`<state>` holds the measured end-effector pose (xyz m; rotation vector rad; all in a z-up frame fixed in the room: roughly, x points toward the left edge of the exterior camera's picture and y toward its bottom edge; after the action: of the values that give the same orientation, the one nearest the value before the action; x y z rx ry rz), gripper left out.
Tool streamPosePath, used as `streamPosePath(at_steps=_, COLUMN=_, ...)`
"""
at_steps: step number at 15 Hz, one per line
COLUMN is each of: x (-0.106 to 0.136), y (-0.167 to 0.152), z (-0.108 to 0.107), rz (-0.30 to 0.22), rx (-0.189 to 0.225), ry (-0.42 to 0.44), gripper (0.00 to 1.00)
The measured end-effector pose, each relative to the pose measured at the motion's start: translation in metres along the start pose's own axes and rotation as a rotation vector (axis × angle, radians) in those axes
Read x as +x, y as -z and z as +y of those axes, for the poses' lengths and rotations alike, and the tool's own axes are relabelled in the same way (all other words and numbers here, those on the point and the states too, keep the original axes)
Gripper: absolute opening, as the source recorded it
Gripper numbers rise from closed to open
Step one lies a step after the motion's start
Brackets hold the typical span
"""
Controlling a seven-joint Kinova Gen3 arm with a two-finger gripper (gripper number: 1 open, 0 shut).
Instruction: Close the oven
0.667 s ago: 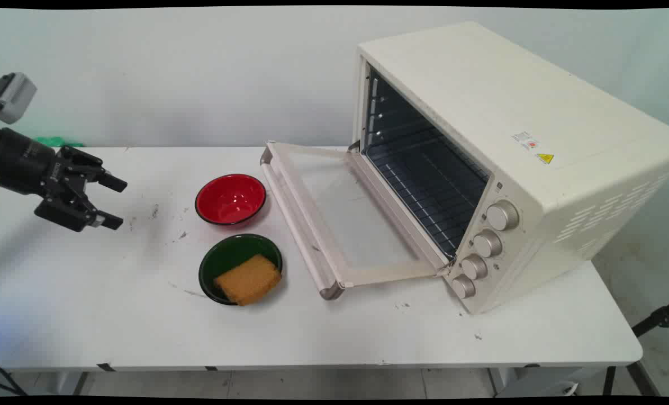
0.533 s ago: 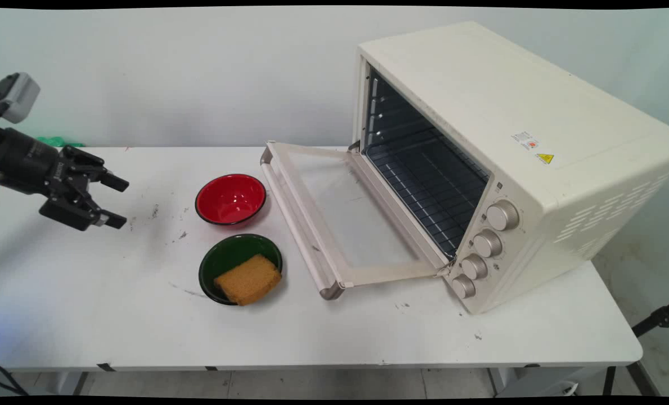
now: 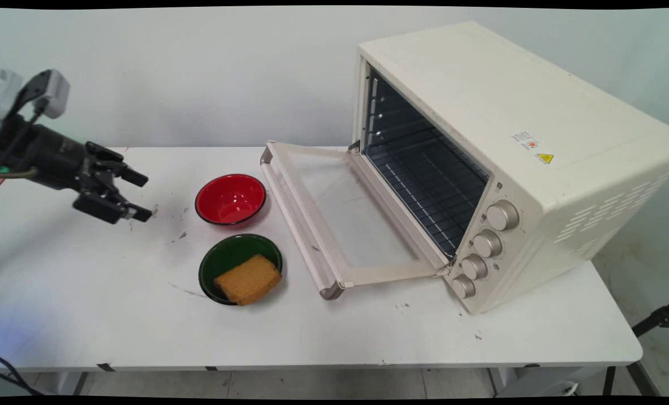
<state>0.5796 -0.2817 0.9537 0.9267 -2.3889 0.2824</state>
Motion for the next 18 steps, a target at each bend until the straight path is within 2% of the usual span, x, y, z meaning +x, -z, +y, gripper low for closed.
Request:
streamPosePath(at_steps=3, x=0.01, y=-0.012, z=0.003, rz=-0.005, rx=0.014, ry=0.009, gripper=1.0)
streamPosePath(at_steps=9, x=0.037, y=-0.062, z=0.014, rz=-0.006, rx=0.042, ry=0.047, gripper=1.0)
streamPosePath(at_steps=18, x=0.066, y=-0.131, z=0.023, rz=0.011, rx=0.054, ry=0.064, gripper=1.0)
